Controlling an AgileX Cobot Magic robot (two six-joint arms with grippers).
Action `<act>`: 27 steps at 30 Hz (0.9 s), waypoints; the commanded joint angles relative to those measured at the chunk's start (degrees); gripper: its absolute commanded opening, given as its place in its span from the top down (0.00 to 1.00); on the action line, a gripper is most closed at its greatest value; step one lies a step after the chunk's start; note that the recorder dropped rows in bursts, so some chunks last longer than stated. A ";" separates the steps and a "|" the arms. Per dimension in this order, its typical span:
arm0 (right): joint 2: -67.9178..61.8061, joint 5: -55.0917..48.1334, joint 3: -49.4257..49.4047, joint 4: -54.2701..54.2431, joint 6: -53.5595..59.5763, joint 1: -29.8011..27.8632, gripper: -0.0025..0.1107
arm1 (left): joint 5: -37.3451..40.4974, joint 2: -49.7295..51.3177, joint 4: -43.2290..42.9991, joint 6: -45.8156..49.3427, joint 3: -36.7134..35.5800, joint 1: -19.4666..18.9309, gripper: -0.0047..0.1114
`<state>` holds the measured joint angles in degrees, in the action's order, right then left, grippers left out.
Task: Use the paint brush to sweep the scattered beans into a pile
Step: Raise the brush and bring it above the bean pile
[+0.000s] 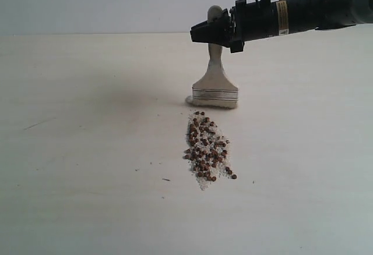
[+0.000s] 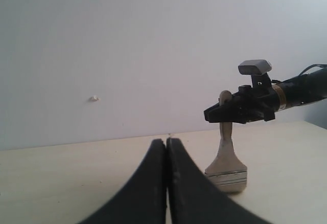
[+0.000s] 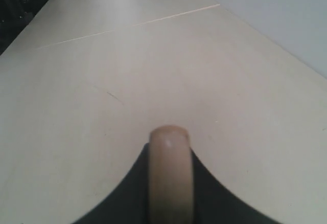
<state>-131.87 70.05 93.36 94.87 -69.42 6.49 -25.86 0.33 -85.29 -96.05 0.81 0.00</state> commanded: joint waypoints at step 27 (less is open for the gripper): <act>3.67 -0.09 0.20 5.08 -14.04 4.16 0.98 | 0.25 -0.33 0.15 -0.10 -0.14 -0.06 0.96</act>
<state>-130.08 70.19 93.36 99.69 -87.26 10.59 -25.86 0.33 -85.29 -96.05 0.81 0.00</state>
